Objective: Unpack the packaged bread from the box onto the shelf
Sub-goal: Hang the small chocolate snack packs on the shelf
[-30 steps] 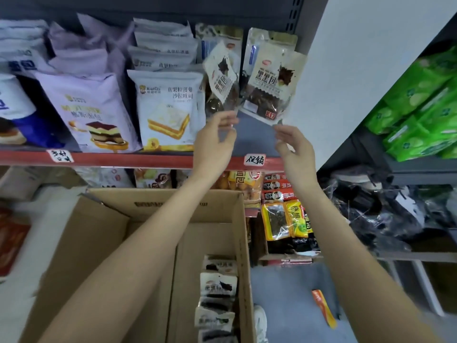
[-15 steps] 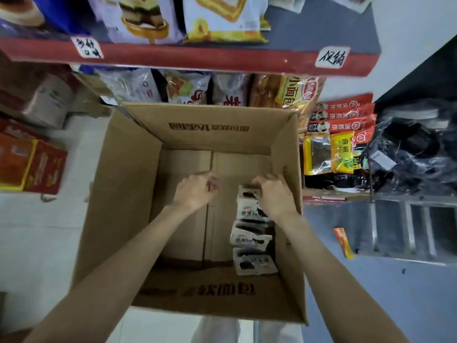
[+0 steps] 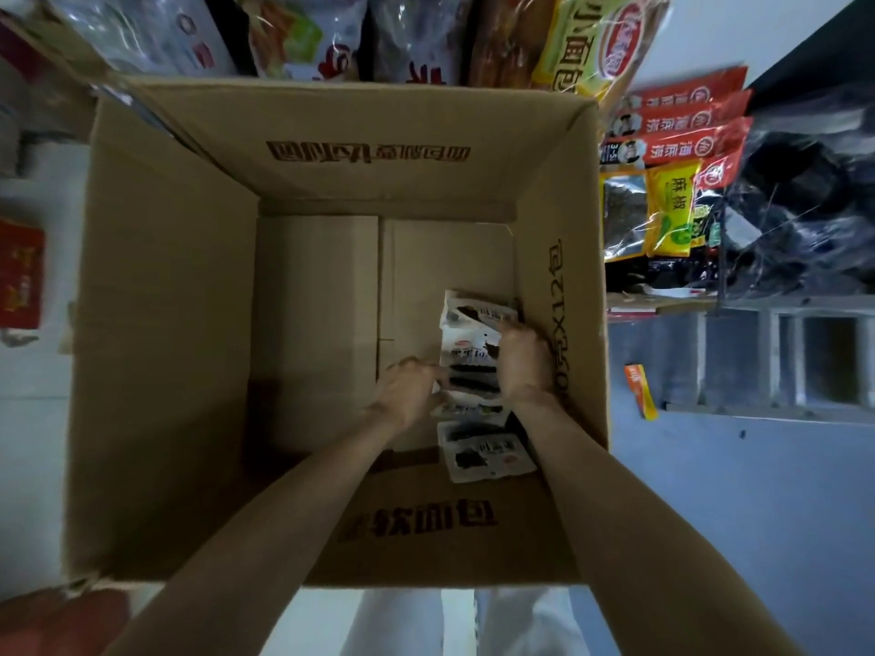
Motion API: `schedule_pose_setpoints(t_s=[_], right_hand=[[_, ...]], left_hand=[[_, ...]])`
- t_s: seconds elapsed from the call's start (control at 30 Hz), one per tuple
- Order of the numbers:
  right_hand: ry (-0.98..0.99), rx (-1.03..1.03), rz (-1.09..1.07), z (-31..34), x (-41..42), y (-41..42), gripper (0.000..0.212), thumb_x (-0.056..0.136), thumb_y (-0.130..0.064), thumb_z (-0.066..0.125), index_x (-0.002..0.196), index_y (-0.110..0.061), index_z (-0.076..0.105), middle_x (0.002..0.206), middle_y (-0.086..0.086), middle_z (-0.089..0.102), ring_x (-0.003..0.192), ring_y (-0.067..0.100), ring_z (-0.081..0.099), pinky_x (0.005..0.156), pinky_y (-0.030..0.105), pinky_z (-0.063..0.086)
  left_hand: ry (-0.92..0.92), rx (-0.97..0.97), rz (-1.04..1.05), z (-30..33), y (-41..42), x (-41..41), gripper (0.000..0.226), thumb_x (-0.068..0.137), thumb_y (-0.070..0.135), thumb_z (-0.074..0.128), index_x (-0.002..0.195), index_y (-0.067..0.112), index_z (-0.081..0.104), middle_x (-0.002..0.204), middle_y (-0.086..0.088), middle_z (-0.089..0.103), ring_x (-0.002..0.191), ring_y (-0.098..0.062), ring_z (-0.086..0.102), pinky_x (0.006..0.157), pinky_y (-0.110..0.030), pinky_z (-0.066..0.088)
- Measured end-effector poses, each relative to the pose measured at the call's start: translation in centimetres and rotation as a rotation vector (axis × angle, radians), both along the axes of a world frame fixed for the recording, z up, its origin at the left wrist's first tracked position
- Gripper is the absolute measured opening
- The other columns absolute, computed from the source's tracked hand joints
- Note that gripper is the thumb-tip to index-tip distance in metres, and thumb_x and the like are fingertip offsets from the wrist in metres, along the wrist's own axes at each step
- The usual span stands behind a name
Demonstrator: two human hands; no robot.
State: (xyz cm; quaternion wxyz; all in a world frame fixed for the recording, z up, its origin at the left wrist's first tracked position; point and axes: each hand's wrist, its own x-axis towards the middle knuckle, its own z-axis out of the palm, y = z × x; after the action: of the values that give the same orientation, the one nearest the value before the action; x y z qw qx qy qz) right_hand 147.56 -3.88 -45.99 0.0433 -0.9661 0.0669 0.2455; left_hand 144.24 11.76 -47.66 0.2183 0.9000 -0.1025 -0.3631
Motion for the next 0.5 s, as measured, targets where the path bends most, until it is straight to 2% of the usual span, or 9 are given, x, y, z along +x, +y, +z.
schedule_pose_setpoints(t_s=[0.1, 0.2, 0.27, 0.4, 0.5], right_hand=[[0.039, 0.131, -0.100, -0.4, 0.2, 0.3, 0.026, 0.095, 0.001, 0.043, 0.101, -0.005, 0.068, 0.096, 0.014, 0.070, 0.089, 0.026, 0.068, 0.070, 0.030, 0.052], [0.037, 0.312, -0.204, -0.1, 0.6, 1.6, 0.013, 0.091, -0.010, 0.058, 0.096, -0.013, 0.069, 0.096, 0.008, 0.069, 0.091, 0.023, 0.065, 0.073, 0.027, 0.050], [0.033, 0.360, -0.209, 0.6, 1.0, 2.5, 0.003, 0.086, -0.019, 0.066, 0.087, -0.018, 0.063, 0.091, 0.003, 0.066, 0.084, 0.019, 0.060, 0.068, 0.026, 0.045], [0.006, 0.423, -0.159, 2.7, 1.7, 3.5, 0.012, 0.083, -0.021, 0.070, 0.082, -0.015, 0.060, 0.080, 0.005, 0.063, 0.072, 0.018, 0.055, 0.061, 0.023, 0.035], [-0.162, 0.474, -0.102, 6.2, 2.4, 2.7, 0.011, 0.084, -0.017, 0.069, 0.080, -0.012, 0.060, 0.081, 0.006, 0.066, 0.066, 0.017, 0.055, 0.055, 0.020, 0.034]], left_hand=[[-0.034, -0.002, 0.071, 0.3, 1.3, 0.2, 0.018, 0.096, 0.030, 0.052, 0.109, 0.022, 0.059, 0.106, -0.001, 0.067, 0.088, -0.014, 0.060, 0.076, -0.024, 0.041], [-0.078, 0.061, 0.081, 0.5, 3.6, 0.0, 0.019, 0.098, 0.033, 0.045, 0.110, 0.020, 0.053, 0.102, 0.000, 0.067, 0.093, -0.019, 0.063, 0.070, -0.027, 0.039], [-0.084, 0.086, 0.125, 0.6, 5.2, -0.2, 0.018, 0.097, 0.037, 0.046, 0.104, 0.022, 0.053, 0.098, 0.003, 0.067, 0.089, -0.017, 0.063, 0.067, -0.027, 0.041], [-0.114, 0.138, 0.191, 1.6, 7.9, -0.4, 0.014, 0.094, 0.040, 0.051, 0.099, 0.027, 0.054, 0.096, 0.004, 0.068, 0.084, -0.018, 0.064, 0.066, -0.029, 0.046], [-0.196, 0.130, 0.201, 4.0, 8.9, -0.5, 0.013, 0.096, 0.035, 0.048, 0.101, 0.025, 0.056, 0.092, 0.002, 0.068, 0.075, -0.014, 0.060, 0.062, -0.028, 0.042]])
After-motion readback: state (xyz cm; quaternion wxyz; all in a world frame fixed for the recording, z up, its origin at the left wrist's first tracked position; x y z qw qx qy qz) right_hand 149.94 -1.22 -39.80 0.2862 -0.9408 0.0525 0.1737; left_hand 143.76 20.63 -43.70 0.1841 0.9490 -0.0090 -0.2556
